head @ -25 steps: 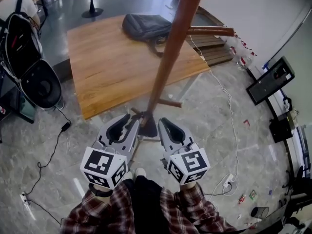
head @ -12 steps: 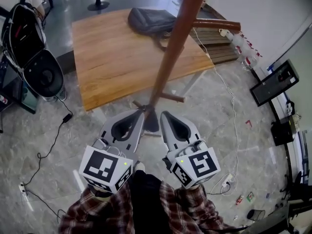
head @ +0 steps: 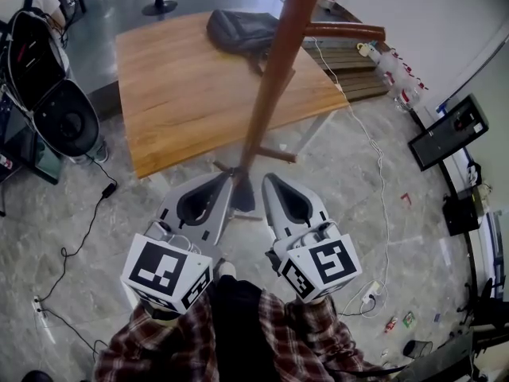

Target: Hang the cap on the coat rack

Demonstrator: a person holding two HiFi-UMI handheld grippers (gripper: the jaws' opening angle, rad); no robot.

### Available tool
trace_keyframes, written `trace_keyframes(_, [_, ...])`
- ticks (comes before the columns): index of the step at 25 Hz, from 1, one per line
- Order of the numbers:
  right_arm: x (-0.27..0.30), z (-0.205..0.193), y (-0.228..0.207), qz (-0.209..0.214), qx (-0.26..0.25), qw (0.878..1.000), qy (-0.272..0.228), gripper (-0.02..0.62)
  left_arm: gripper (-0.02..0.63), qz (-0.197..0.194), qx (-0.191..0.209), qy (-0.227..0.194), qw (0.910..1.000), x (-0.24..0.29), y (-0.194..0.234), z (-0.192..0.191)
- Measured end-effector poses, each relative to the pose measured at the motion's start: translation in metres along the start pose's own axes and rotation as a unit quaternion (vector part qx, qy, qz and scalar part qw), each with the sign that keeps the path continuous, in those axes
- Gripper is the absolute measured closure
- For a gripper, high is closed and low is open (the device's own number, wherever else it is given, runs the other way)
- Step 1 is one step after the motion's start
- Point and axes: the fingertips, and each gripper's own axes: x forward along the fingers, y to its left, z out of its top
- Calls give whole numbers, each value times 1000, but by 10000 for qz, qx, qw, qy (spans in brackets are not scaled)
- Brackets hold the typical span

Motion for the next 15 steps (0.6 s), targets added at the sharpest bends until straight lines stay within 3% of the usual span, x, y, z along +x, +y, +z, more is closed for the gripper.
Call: trace_keyframes(15, [5, -3, -6, 101, 19, 9999, -11, 584, 594, -100, -45, 68, 9999, 9, -4, -6])
